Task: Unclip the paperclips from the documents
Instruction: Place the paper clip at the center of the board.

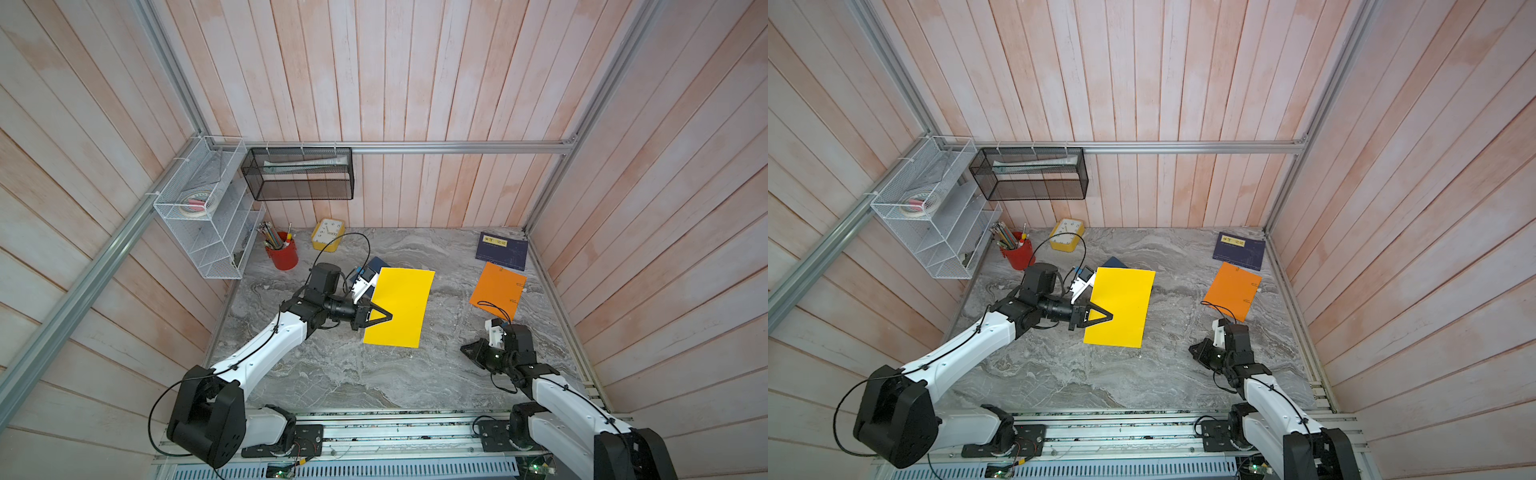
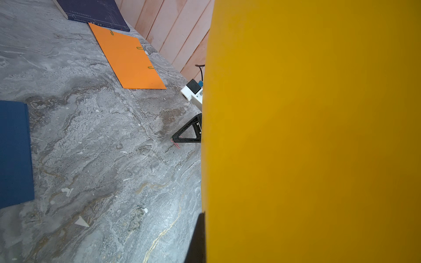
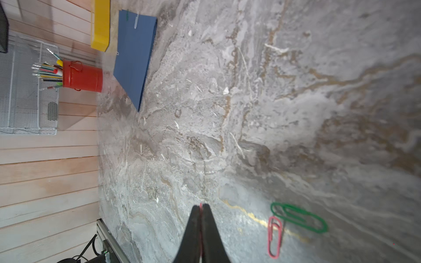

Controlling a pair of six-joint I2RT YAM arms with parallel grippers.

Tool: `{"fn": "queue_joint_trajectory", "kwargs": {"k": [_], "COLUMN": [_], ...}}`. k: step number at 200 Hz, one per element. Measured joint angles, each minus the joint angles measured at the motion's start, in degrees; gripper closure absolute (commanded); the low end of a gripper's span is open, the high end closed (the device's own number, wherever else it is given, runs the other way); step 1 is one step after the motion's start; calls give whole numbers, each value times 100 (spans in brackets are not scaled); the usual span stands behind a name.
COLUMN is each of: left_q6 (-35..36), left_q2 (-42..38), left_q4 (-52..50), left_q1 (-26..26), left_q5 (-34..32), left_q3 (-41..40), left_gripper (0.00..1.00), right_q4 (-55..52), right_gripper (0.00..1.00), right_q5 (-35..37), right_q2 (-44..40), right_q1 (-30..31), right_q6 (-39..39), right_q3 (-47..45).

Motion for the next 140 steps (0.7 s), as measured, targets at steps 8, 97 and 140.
{"fn": "queue_joint_trajectory", "kwargs": {"k": [8,97,140], "left_q6": [0,20,26], "left_q2": [0,-9,-31], "left_q4": [0,-2,-11], "left_q1": [2,9,9], "left_q5": [0,0,0], "left_q3": [0,0,0], "left_gripper": [100,100,100], "right_q4": [-2,-9,-35], "right_gripper": [100,96,94], "right_q5": [0,-15,-17], "right_q2": [-9,-31,-28], "right_q1": [-2,-11,-11], "right_q6": [0,-2,-22], "right_q3": [-4,-4,-4]}}
